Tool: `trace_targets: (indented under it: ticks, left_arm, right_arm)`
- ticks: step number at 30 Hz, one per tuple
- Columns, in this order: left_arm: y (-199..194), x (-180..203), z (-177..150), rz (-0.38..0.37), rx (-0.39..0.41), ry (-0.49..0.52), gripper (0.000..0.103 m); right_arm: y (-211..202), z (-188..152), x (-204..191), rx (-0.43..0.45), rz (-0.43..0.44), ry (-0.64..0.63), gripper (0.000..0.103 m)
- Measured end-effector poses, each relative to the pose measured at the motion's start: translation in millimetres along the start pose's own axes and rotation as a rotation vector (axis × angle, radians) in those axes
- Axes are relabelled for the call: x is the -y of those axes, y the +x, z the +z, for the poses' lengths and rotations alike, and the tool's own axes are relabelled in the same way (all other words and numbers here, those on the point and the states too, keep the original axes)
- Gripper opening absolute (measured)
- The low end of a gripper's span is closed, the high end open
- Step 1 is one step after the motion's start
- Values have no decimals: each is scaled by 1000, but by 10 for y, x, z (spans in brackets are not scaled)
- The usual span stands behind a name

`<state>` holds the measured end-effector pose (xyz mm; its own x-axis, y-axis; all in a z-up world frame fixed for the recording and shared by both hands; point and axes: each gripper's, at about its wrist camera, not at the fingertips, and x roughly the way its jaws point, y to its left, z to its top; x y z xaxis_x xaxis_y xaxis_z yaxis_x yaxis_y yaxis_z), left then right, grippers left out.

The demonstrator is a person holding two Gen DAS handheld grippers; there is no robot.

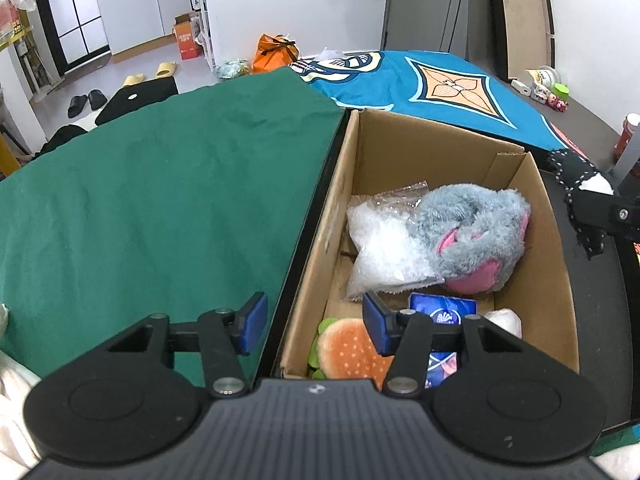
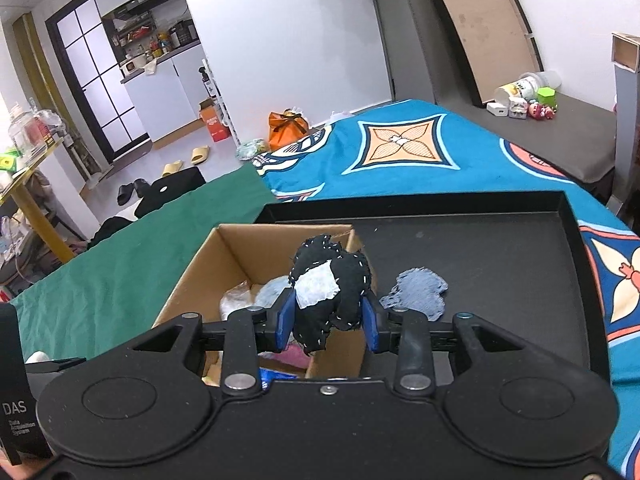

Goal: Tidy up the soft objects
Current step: 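Lift the black felt piece toward the box with the right tool, then lower the black felt piece into the box and open the right tool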

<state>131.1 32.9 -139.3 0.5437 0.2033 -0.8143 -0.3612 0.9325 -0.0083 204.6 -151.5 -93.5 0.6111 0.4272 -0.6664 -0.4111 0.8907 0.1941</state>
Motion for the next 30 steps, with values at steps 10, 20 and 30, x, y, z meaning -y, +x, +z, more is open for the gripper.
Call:
trace_targets:
  ticks: [10,20,30]
  left_arm:
    - [70,-111,-80,-10,-22,-32,15]
    - [41,-166,-95,-34,1,-48,14]
    - [22,-151,-86,-30,3,-50,14]
  right_arm:
    - [1,-83,-192,-22,33,-11,35]
    - [80,-70,-482,-42,93,-31,39]
    - [59,-93,-430,-60,69,-11,55]
